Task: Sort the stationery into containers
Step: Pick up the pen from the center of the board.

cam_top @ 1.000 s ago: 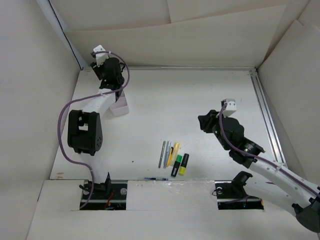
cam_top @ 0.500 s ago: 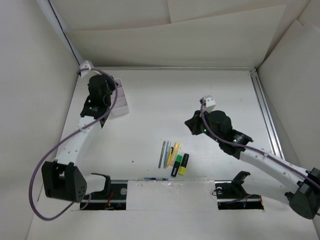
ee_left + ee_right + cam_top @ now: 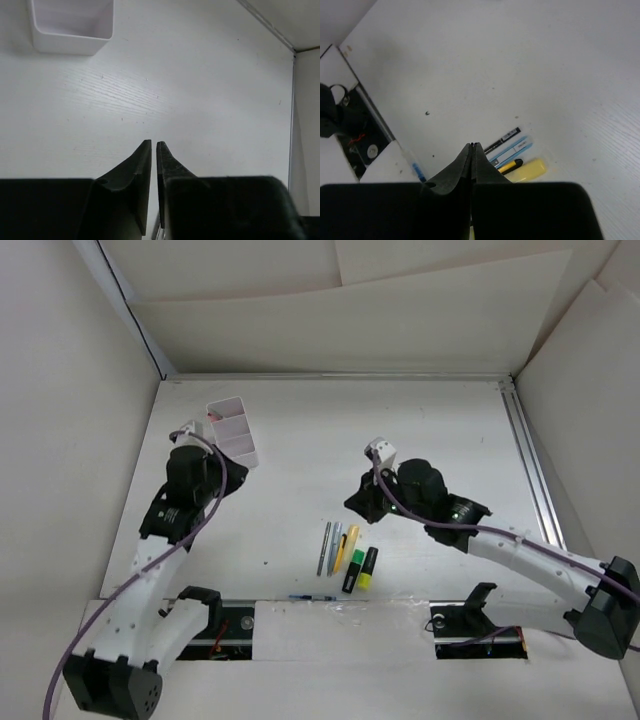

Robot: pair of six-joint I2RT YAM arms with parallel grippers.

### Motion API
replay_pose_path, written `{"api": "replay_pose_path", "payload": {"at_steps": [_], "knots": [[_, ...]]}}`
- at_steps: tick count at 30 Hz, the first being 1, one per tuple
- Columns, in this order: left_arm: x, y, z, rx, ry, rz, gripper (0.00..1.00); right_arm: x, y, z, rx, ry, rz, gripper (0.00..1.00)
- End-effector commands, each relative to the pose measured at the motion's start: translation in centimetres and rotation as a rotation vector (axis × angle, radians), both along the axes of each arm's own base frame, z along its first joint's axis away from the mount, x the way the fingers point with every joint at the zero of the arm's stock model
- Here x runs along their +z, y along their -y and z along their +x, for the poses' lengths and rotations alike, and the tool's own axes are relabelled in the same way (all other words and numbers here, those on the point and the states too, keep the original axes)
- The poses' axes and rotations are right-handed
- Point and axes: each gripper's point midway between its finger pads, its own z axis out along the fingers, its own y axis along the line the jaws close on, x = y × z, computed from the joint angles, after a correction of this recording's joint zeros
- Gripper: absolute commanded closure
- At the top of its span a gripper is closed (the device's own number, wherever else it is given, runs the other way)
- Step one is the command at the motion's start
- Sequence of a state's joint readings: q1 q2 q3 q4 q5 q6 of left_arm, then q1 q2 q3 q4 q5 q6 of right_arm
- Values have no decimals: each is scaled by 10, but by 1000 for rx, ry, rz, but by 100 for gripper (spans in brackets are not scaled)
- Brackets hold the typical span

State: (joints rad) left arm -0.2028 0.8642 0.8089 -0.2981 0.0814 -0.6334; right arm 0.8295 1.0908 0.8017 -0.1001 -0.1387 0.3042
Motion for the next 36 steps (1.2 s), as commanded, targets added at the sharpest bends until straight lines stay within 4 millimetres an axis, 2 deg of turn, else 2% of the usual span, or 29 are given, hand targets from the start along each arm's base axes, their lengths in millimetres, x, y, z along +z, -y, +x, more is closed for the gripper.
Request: {"api": "replay_pose_path", "payload": {"at_steps": [1, 2, 3, 4, 5, 6, 7, 8, 9, 10, 11, 12, 13, 14, 15, 16, 17, 18, 21, 24, 25, 26, 28, 31, 34, 36], "knots": [[25, -7, -25, 25, 72, -34, 92, -5, -32, -37, 249, -21, -16, 100], [37, -9, -27, 44, 105, -47, 87, -8, -39, -44, 280, -32, -22, 100], [46, -10, -31, 49, 127, -63, 85, -24, -46, -51, 329, -45, -61, 100], [59, -10, -36, 53, 166, -84, 83, -28, -58, -68, 395, -51, -71, 100], [76, -11, -38, 52, 206, -94, 81, -32, -65, -74, 425, -52, -84, 100], [84, -13, -40, 63, 222, -103, 79, -28, -75, -79, 450, -48, -82, 99], [98, -14, -46, 62, 264, -113, 77, -41, -85, -84, 483, -56, -117, 96], [112, -18, -47, 84, 305, -115, 75, -45, -95, -99, 534, -51, -130, 92], [136, -22, -50, 101, 358, -123, 74, -39, -106, -102, 554, -43, -122, 89], [150, -27, -53, 119, 394, -126, 74, -56, -115, -106, 578, -60, -160, 83], [161, -32, -55, 147, 421, -125, 72, -59, -125, -116, 614, -55, -171, 74], [170, -33, -57, 145, 441, -122, 70, -66, -130, -119, 632, -63, -194, 69], [182, -34, -63, 144, 474, -131, 70, -62, -141, -122, 648, -59, -193, 65], [185, -34, -63, 144, 484, -134, 70, -83, -147, -126, 678, -70, -246, 60], [192, -34, -67, 135, 503, -141, 69, -94, -150, -135, 692, -73, -293, 58], [194, -33, -67, 135, 513, -144, 69, -92, -160, -135, 690, -64, -304, 57], [194, -32, -68, 126, 513, -146, 69, -112, -161, -137, 702, -67, -360, 57], [197, -33, -71, 126, 523, -149, 69, -118, -163, -140, 706, -72, -379, 57], [196, -31, -71, 110, 527, -129, 68, -125, -166, -144, 713, -57, -402, 53], [194, -32, -73, 108, 517, -117, 68, -128, -164, -137, 658, -20, -443, 50], [202, -33, -79, 108, 542, -124, 68, -130, -162, -137, 650, -13, -460, 48], [203, -33, -79, 108, 542, -124, 68, -139, -158, -136, 642, -24, -492, 48], [218, -35, -87, 108, 582, -134, 65, -152, -156, -131, 620, -27, -533, 48], [217, -30, -87, 79, 570, -137, 65, -165, -155, -136, 619, -22, -569, 48], [213, -28, -86, 66, 563, -128, 65, -162, -162, -132, 601, -13, -555, 50], [215, -29, -89, 66, 572, -130, 64, -175, -160, -131, 596, -22, -584, 50]]}}
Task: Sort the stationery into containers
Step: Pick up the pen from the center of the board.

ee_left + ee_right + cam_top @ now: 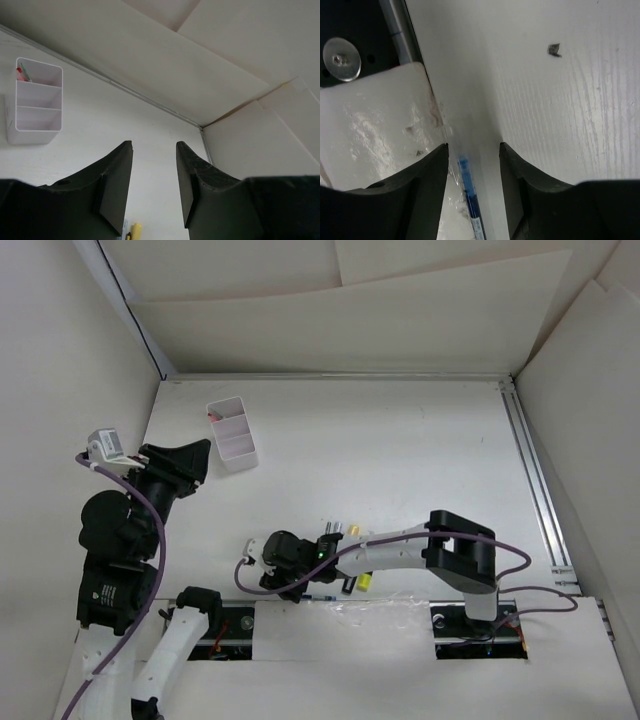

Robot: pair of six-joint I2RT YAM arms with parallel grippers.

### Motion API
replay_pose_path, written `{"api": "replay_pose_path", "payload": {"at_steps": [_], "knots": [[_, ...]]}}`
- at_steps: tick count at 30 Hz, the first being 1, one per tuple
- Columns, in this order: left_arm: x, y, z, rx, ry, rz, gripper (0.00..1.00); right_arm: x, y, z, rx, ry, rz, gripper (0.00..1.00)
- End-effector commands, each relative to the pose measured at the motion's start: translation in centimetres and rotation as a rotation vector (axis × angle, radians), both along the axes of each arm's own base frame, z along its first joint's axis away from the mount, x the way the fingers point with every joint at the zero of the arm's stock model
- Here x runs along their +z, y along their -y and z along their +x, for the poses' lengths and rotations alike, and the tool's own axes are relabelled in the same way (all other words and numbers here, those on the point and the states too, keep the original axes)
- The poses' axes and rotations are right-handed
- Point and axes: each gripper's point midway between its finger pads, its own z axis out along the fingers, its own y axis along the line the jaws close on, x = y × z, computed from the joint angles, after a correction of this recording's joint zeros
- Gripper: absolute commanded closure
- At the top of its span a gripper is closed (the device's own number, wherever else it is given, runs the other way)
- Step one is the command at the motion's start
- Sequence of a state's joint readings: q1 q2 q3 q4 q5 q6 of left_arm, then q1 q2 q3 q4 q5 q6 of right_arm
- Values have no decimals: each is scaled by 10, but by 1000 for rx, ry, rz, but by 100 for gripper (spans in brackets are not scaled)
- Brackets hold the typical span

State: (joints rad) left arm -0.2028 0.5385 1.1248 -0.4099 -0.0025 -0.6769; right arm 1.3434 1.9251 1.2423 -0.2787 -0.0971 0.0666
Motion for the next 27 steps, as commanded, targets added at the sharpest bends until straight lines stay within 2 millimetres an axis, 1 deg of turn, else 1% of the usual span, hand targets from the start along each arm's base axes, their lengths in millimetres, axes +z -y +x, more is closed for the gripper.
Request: {"api": "replay_pose_path", "payload": {"at_steps": [1, 2, 5, 6, 7, 11, 12, 13, 14, 15, 17, 18, 22, 23, 24, 25, 26, 27], "knots": [[17, 0, -8, -12, 59, 8, 64, 5, -12, 5, -8, 42, 16, 51], [19, -1, -11, -12, 69, 6, 64, 1, -11, 5, -8, 41, 7, 51], [19, -1, -11, -12, 69, 6, 64, 2, -14, 5, -15, 37, 18, 52], [15, 0, -10, -12, 60, 8, 64, 1, -16, 6, -15, 37, 18, 56], [15, 0, -10, -12, 60, 8, 64, 1, -17, 2, -6, 37, 18, 56], [15, -2, -9, 0, 61, 16, 64, 1, -16, 5, -26, 49, 15, 59], [15, -2, -9, 0, 61, 16, 63, 1, -16, 5, -26, 49, 15, 62], [12, -4, -8, 10, 51, 17, 63, 1, -16, 5, -26, 49, 15, 71], [12, -4, -8, 10, 51, 17, 63, -4, -13, 6, -31, 53, -6, 72], [12, -4, -8, 10, 51, 17, 62, -4, -13, 5, -38, 47, -6, 73], [16, -4, -10, 10, 60, 16, 60, -1, -14, 8, -45, 56, -6, 82], [14, -4, -10, 10, 51, 17, 60, -2, -14, 9, -50, 63, -8, 85], [13, -5, -10, 11, 52, 27, 60, 32, -28, 16, -74, 93, 81, 95], [17, -5, -12, 11, 61, 25, 60, 49, -32, 20, -85, 111, 118, 97], [17, -7, -11, 20, 61, 24, 60, 61, -37, 22, -93, 123, 150, 98], [22, -7, -14, 20, 73, 21, 60, 70, -40, 23, -94, 127, 171, 98], [22, -7, -14, 20, 73, 21, 60, 84, -46, 24, -95, 132, 203, 100], [24, -8, -15, 20, 73, 21, 60, 92, -47, 31, -108, 136, 220, 100]]}}
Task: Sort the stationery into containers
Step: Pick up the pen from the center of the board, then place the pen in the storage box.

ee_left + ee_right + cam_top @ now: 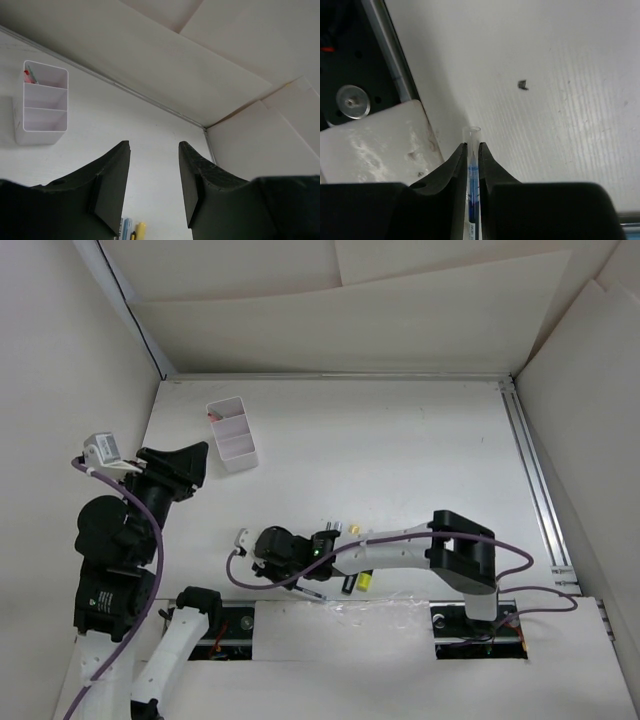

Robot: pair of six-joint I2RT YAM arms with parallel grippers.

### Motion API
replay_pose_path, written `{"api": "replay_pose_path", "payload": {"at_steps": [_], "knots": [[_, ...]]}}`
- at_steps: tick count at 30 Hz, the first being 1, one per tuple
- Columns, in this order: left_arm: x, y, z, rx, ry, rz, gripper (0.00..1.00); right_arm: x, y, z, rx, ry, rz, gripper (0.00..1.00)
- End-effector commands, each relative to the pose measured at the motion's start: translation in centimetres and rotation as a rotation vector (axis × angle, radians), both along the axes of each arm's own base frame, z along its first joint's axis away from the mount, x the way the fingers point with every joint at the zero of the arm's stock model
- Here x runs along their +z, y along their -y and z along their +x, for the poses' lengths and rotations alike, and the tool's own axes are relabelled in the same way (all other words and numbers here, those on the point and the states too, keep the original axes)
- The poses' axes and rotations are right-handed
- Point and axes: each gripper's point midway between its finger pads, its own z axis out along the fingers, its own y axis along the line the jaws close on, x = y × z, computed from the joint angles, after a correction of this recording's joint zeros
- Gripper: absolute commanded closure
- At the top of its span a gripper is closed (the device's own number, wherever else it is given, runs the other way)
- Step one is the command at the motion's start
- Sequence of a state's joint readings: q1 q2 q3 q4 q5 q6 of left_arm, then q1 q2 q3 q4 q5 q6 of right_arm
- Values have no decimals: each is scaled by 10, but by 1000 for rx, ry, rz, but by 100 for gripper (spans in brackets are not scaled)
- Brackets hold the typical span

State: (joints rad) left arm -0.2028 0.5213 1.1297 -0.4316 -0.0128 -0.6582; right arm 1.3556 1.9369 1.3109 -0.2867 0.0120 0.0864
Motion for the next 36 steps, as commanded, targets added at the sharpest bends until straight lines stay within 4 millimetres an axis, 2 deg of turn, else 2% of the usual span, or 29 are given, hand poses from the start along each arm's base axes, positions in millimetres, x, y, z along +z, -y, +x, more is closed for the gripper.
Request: {"api": "replay_pose_path", "payload": {"at_steps": [1, 3, 4, 6, 10, 11, 12, 14, 15, 16, 17, 18, 19, 20, 21, 22, 23, 24, 25, 26, 27, 28, 29, 30, 31, 33, 34, 35, 36], "knots": [[24, -4, -10, 9, 71, 13, 60, 87, -31, 18, -43, 49, 217, 100], [28, -5, -12, 10, 82, 11, 60, 104, -33, 22, -59, 52, 254, 100], [28, -5, -12, 10, 82, 11, 60, 112, -30, 38, -89, 60, 272, 100], [30, -5, -15, 10, 90, 9, 60, 123, -28, 49, -115, 57, 303, 100], [22, -8, -20, 18, 93, -3, 60, 166, -15, 94, -227, 77, 407, 100], [16, -9, -19, 28, 83, -11, 60, 178, -10, 118, -272, 96, 436, 100], [13, -9, -21, 28, 83, -12, 60, 184, -3, 129, -296, 105, 446, 100], [9, -12, -26, 39, 92, -25, 60, 207, 0, 156, -341, 125, 512, 100], [4, -13, -27, 39, 89, -25, 60, 221, 8, 182, -386, 142, 560, 100], [-8, -12, -24, 38, 63, -32, 60, 246, 9, 195, -396, 166, 618, 100], [-12, -10, -26, 29, 65, -41, 60, 244, 6, 211, -410, 162, 633, 100], [-17, -7, -24, 16, 56, -38, 60, 256, 11, 234, -441, 176, 671, 100], [-31, -4, -20, 2, 28, -42, 60, 263, 9, 246, -445, 188, 696, 100], [-36, -3, -17, 2, 17, -50, 60, 287, 5, 258, -446, 203, 759, 100], [-41, -3, -16, 2, 17, -50, 60, 278, -2, 273, -461, 184, 773, 100], [-46, 0, -17, -12, 18, -50, 60, 292, -3, 289, -459, 197, 837, 100], [-60, 1, -11, -11, -14, -43, 60, 315, -7, 300, -455, 213, 903, 100], [-64, 1, -12, -11, -16, -43, 60, 299, -17, 316, -481, 187, 912, 100], [-65, 1, -14, -12, -13, -54, 60, 310, -23, 325, -459, 196, 971, 98], [-73, 1, -13, -11, -25, -52, 60, 311, -25, 338, -461, 197, 999, 98], [-77, 1, -11, -11, -37, -59, 60, 339, -32, 342, -435, 217, 1071, 98], [-72, 1, -14, -12, -12, -64, 60, 310, -45, 361, -446, 194, 1056, 98], [-76, -3, -14, 8, -28, -62, 60, 309, -53, 366, -434, 189, 1081, 97], [-75, -3, -16, 9, -32, -61, 60, 342, -57, 370, -409, 232, 1153, 97], [-76, -4, -18, 9, -34, -60, 60, 303, -73, 384, -410, 198, 1126, 97], [-74, -3, -20, 7, -34, -74, 60, 298, -85, 395, -400, 205, 1181, 96], [-72, -4, -22, 6, -25, -76, 60, 314, -82, 395, -401, 232, 1218, 96], [-70, -4, -22, 6, -16, -78, 60, 302, -86, 403, -419, 227, 1257, 96], [-70, -4, -22, 6, -16, -79, 60, 304, -81, 409, -433, 235, 1286, 96]]}}
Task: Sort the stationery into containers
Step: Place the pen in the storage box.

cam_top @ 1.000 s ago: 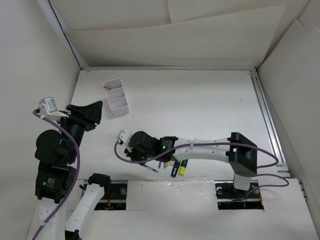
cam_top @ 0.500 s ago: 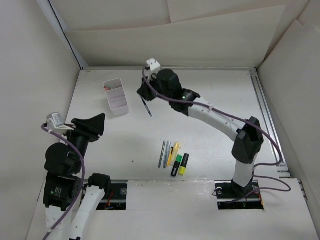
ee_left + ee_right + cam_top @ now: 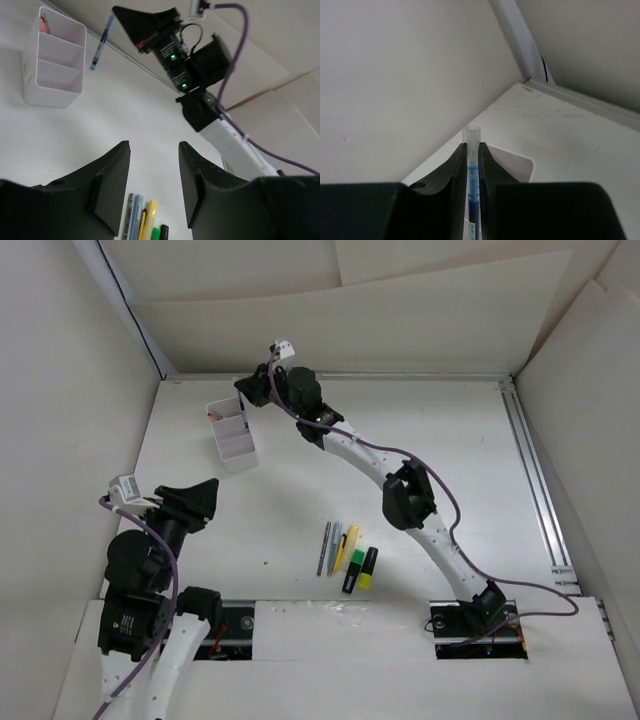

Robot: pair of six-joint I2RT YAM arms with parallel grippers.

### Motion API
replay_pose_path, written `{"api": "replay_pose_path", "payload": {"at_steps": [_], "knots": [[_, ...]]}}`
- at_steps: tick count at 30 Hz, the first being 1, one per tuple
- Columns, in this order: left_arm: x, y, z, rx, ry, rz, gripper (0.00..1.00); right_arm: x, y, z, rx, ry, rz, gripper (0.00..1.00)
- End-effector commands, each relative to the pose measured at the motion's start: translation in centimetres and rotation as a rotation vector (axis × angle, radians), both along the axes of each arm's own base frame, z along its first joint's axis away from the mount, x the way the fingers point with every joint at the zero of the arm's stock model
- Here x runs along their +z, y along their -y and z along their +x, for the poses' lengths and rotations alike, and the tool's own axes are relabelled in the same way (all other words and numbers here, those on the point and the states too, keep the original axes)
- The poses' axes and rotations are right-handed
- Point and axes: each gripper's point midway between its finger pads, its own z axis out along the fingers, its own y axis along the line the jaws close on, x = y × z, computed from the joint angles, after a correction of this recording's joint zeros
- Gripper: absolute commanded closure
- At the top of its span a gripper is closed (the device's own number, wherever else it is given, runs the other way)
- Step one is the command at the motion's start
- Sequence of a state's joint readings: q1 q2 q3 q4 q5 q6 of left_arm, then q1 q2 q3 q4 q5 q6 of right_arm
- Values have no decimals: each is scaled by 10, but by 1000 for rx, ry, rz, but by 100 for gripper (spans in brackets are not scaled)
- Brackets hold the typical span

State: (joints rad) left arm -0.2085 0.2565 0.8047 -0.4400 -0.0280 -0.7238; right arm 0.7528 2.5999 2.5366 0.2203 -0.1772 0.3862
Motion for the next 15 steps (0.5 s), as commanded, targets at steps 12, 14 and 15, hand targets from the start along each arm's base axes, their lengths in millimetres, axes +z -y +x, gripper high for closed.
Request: {"api": "replay_pose_path", "payload": {"at_steps": [12, 14, 15], "knots": [[-18, 6, 25, 3, -4, -23, 60, 56, 19, 21, -127, 139, 344, 96], [-22, 7, 29, 3, -10, -21, 60, 55, 25, 28, -177, 134, 364, 96], [-32, 8, 33, 4, -39, -24, 60, 65, 29, 28, -189, 150, 390, 96]]}}
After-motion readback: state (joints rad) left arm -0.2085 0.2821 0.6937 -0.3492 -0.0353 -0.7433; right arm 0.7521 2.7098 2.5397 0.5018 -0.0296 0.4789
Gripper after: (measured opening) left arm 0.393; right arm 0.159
